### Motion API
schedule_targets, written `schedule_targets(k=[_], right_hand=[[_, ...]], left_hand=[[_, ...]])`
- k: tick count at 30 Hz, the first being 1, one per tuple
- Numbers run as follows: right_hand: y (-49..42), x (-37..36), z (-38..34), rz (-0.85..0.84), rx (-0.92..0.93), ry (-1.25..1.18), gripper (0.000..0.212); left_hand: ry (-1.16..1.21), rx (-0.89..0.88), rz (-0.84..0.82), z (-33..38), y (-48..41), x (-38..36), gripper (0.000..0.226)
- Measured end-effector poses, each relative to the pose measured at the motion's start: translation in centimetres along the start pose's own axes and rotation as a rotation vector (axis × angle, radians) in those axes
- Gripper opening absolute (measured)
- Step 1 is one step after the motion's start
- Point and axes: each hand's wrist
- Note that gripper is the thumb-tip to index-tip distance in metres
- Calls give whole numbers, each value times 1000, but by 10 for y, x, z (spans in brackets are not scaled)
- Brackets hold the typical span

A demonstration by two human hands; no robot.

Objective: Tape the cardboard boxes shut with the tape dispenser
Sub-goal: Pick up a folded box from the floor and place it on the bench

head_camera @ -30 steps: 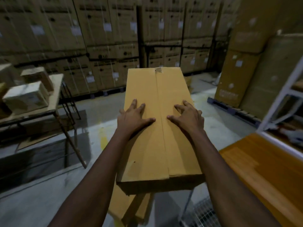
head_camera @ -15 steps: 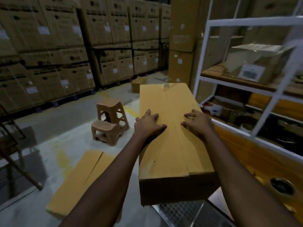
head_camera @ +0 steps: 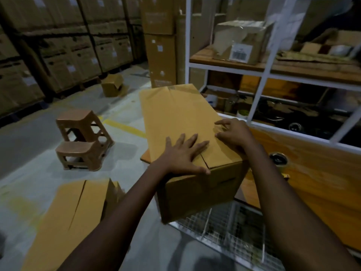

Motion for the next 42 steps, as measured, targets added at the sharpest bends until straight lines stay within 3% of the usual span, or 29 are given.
schedule_targets(k=[3, 8, 12, 17, 21, 25, 30, 33, 37, 42], right_hand=[[22, 3, 1, 63, -27, -5, 49], [48, 2, 4, 142, -9, -75, 43], [69, -4, 25, 291, -68, -268, 41], [102, -7, 85, 464, -226, -1, 50], [133, -20, 148, 350, -512, 130, 67], [158, -38, 197, 216, -678, 240, 80], [159, -60, 245, 22, -716, 302, 81], [149, -64, 266, -57, -701, 344, 70], [140, -55, 294, -67, -685, 372, 49], [133, -44, 326, -99, -658, 396, 53]], left_hand=[[-51, -76, 9, 12, 3, -3, 89], [-29, -45, 30, 25, 2, -4, 68], [-59, 15, 34, 35, -3, -6, 65], [-35, 98, 66, 53, -17, -3, 65], [5, 166, 76, 69, -44, 4, 65], [39, 265, 74, 86, -77, 8, 65], [55, 332, 63, 118, -114, 12, 63], [63, 379, 60, 140, -131, 13, 63], [80, 409, 64, 160, -149, 13, 63], [96, 450, 78, 184, -169, 12, 63]])
Point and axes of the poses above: each hand's wrist, its own y-axis away from the middle knuckle, its own x-axis out of the back of the hand, z = x × y, and after that the axes turned 10 degrees about x, right-handed
